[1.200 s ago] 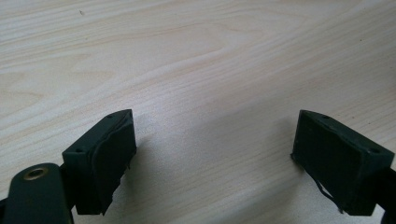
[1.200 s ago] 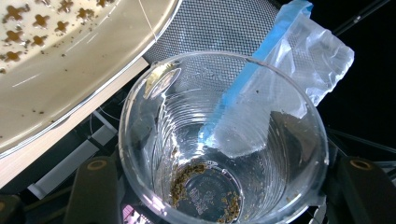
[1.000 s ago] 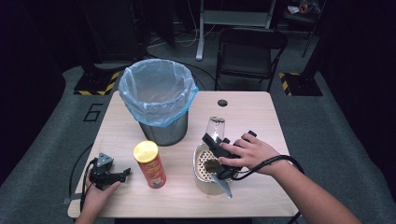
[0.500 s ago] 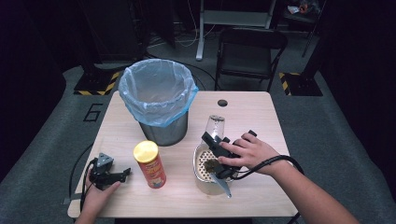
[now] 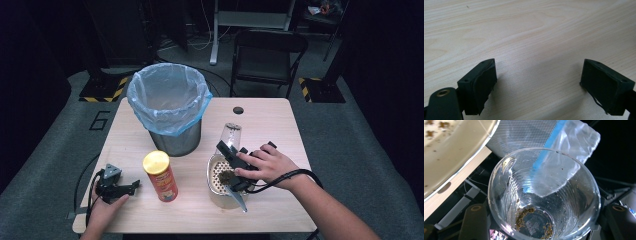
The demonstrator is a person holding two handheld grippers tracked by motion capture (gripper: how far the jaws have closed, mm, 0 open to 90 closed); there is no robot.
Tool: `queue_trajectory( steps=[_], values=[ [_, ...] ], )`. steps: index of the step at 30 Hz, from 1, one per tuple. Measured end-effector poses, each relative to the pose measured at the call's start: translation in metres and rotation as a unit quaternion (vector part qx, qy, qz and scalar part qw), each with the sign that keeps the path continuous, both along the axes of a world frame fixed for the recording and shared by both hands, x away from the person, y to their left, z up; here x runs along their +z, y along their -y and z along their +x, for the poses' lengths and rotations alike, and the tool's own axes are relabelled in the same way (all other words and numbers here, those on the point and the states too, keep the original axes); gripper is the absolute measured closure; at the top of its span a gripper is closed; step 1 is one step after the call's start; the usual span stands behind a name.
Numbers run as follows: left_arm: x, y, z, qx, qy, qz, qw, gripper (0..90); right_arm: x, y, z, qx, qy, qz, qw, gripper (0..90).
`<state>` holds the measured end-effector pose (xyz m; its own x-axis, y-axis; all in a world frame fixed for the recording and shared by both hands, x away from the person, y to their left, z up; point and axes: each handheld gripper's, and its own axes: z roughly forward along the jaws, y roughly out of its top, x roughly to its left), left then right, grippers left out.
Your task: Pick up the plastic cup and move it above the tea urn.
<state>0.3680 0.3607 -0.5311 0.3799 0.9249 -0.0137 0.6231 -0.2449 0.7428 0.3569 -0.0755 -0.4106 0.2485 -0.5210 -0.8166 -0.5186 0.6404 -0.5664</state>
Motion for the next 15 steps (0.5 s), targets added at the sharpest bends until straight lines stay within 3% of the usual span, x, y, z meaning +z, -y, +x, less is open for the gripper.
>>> queue_trajectory(
  steps=[1, 2, 3, 6, 7, 9, 10, 12, 14, 15],
  values=[
    [0.0, 0.0, 0.0, 0.0, 0.0, 0.0, 1.0, 12.8, -0.001, 0.0, 0.0, -0.002, -0.002, 0.012, 0.9999, 35.5],
    [0.0, 0.0, 0.0, 0.0, 0.0, 0.0, 1.0, 12.8, 0.001, 0.0, 0.0, 0.0, 0.003, -0.006, 1.0, 35.5],
    [0.0, 0.0, 0.0, 0.0, 0.0, 0.0, 1.0, 12.8, 0.001, 0.0, 0.0, -0.002, 0.001, 0.0, 1.0, 35.5],
    [0.0, 0.0, 0.0, 0.0, 0.0, 0.0, 1.0, 12.8, 0.002, -0.002, 0.0, -0.009, -0.002, 0.023, 0.9997, 35.3],
    [0.0, 0.0, 0.0, 0.0, 0.0, 0.0, 1.0, 12.8, 0.0, -0.001, -0.001, -0.017, -0.013, 0.049, 0.9986, 35.4],
    [0.0, 0.0, 0.0, 0.0, 0.0, 0.0, 1.0, 12.8, 0.003, -0.003, -0.001, -0.016, -0.015, 0.055, 0.9982, 35.3],
    [0.0, 0.0, 0.0, 0.0, 0.0, 0.0, 1.0, 12.8, 0.005, -0.004, -0.002, -0.007, -0.006, 0.11, 0.9938, 35.3],
    [0.0, 0.0, 0.0, 0.0, 0.0, 0.0, 1.0, 12.8, 0.01, -0.007, -0.004, -0.001, -0.002, 0.119, 0.9929, 35.3],
    [0.0, 0.0, 0.0, 0.0, 0.0, 0.0, 1.0, 12.8, 0.009, -0.005, -0.006, -0.009, -0.012, 0.175, 0.9844, 35.2],
    [0.0, 0.0, 0.0, 0.0, 0.0, 0.0, 1.0, 12.8, 0.01, -0.006, -0.006, -0.007, -0.019, 0.191, 0.9813, 35.2]
  ],
)
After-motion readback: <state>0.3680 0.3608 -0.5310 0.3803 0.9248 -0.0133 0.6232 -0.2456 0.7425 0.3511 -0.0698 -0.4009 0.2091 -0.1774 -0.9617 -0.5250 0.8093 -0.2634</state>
